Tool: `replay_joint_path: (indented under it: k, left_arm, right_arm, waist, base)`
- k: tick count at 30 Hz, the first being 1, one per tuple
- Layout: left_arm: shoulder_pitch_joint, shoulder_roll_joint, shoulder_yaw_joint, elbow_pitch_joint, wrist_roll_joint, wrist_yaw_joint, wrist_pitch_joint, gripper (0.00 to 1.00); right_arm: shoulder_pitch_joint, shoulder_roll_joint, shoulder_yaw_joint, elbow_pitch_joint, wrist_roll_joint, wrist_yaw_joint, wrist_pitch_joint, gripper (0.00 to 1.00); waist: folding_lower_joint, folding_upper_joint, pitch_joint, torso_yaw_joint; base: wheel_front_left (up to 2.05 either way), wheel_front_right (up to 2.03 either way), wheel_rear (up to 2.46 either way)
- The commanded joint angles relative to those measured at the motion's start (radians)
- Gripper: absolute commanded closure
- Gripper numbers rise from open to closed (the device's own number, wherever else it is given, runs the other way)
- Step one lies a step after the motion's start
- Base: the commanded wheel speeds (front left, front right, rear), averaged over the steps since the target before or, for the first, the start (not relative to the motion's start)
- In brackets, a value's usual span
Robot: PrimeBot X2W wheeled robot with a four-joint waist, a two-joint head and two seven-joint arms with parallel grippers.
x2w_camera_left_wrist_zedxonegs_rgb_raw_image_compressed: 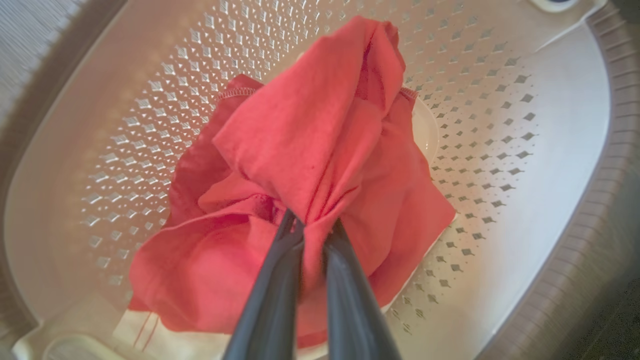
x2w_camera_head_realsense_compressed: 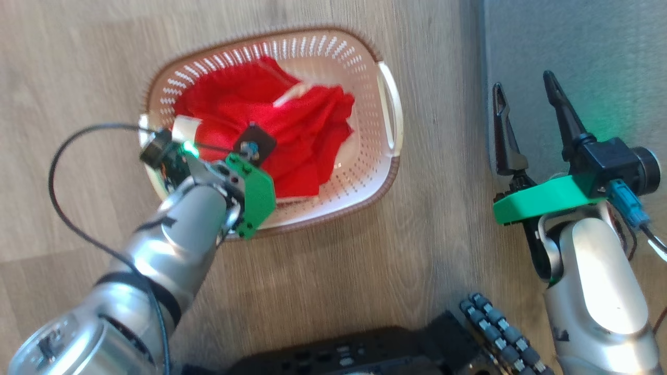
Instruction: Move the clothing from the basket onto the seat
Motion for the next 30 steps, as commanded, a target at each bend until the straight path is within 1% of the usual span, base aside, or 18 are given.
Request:
replay_joint_path:
  k: [1, 3, 4, 5, 8, 10, 13, 17, 22, 27, 30]
  left_arm:
    - [0.036, 0.010, 0.007, -0.022, -0.017, 0.012, -0.020, 1.00]
    - [0.059, 0.010, 0.003, -0.035, -0.032, 0.019, -0.036, 1.00]
    - [0.080, 0.010, 0.003, -0.050, -0.049, 0.029, -0.049, 1.00]
    - [0.080, 0.010, 0.003, -0.050, -0.049, 0.029, -0.049, 1.00]
    - [0.111, 0.010, 0.010, -0.077, -0.075, 0.046, -0.062, 1.00]
    - [0.128, 0.010, 0.029, -0.110, -0.094, 0.065, -0.065, 1.00]
    - [0.155, 0.010, 0.071, -0.192, -0.092, 0.101, -0.066, 1.00]
    - [0.209, 0.034, 0.166, -0.333, -0.062, 0.136, -0.066, 1.00]
    - [0.294, 0.056, 0.294, -0.516, 0.004, 0.155, -0.066, 1.00]
    - [0.379, 0.053, 0.435, -0.688, 0.068, 0.156, -0.066, 1.00]
    - [0.438, 0.042, 0.524, -0.793, 0.091, 0.145, -0.066, 1.00]
  right_arm:
    - [0.029, -0.003, 0.012, -0.007, 0.000, 0.007, 0.001, 0.00]
    - [0.035, -0.003, 0.009, 0.008, -0.003, 0.007, 0.001, 0.00]
    - [0.041, -0.003, 0.008, 0.023, -0.006, 0.007, 0.001, 0.00]
    - [0.041, -0.003, 0.008, 0.023, -0.006, 0.007, 0.001, 0.00]
    - [0.052, -0.003, 0.005, 0.042, -0.007, 0.007, 0.001, 0.00]
    - [0.062, -0.003, 0.003, 0.053, -0.007, 0.007, 0.001, 0.00]
    - [0.078, -0.003, -0.001, 0.068, -0.010, 0.007, 0.001, 0.00]
    - [0.099, -0.003, 0.003, 0.084, -0.007, 0.007, 0.001, 0.00]
    - [0.129, -0.003, 0.013, 0.104, -0.006, 0.007, 0.001, 0.00]
    - [0.156, -0.003, 0.019, 0.118, -0.001, 0.007, 0.001, 0.00]
    - [0.172, -0.003, 0.027, 0.125, 0.005, 0.007, 0.001, 0.00]
  waist:
    - [0.0000, 0.0000, -0.088, 0.023]
    - [0.0000, 0.0000, -0.128, 0.031]
    - [0.0000, 0.0000, -0.169, 0.039]
    - [0.0000, 0.0000, -0.169, 0.039]
    - [0.0000, 0.0000, -0.230, 0.050]
    - [0.0000, 0.0000, -0.270, 0.058]
    - [0.0000, 0.0000, -0.330, 0.073]
    - [0.0000, 0.0000, -0.402, 0.089]
    - [0.0000, 0.0000, -0.488, 0.113]
    - [0.0000, 0.0000, -0.562, 0.133]
    - [0.0000, 0.0000, -0.608, 0.142]
  base:
    - [0.00, 0.00, 0.00]
    - [0.00, 0.00, 0.00]
    - [0.00, 0.00, 0.00]
    - [0.00, 0.00, 0.00]
    - [0.00, 0.00, 0.00]
    - [0.00, 0.00, 0.00]
    - [0.00, 0.00, 0.00]
    - [0.00, 0.00, 0.00]
    - [0.00, 0.00, 0.00]
    - [0.00, 0.00, 0.00]
    - [0.00, 0.00, 0.00]
